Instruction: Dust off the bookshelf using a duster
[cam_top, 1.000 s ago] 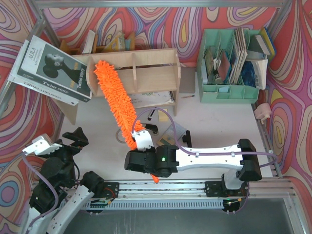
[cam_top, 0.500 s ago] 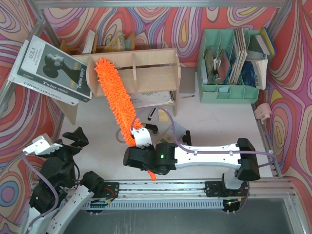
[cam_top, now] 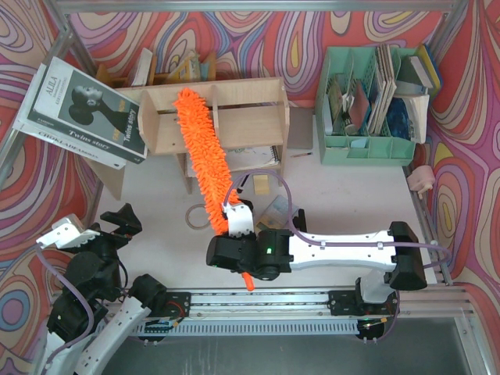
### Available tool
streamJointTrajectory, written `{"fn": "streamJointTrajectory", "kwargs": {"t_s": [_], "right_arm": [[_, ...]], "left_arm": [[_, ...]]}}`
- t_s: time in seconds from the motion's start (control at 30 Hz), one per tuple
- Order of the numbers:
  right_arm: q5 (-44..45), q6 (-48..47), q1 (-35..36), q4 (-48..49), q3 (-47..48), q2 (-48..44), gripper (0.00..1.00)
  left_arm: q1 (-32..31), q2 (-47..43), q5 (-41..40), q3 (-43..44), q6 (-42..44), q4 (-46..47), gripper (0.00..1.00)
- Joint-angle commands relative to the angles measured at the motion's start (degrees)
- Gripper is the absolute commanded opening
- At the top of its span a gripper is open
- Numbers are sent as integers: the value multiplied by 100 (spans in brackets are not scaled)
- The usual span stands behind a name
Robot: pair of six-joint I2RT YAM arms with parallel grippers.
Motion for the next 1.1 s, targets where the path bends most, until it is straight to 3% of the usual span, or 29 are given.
{"fn": "streamJointTrajectory", "kwargs": {"t_s": [0.0, 0.2, 0.33, 0.57, 1.07], "right_arm": [[318, 513, -33, 103, 50, -205, 0], [44, 353, 14, 416, 350, 67, 0], [481, 643, 90, 104, 674, 67, 0], [676, 1202, 124, 410, 237, -381, 0], [-601, 1244, -280, 598, 11, 166, 0]], "left_arm": [[26, 22, -107, 50, -40, -11, 98], [26, -22, -118, 48, -41, -13, 98], [25, -23, -118, 48, -40, -20, 98], [24, -33, -121, 48, -40, -15, 98], [26, -32, -146, 48, -49, -20, 98]]}}
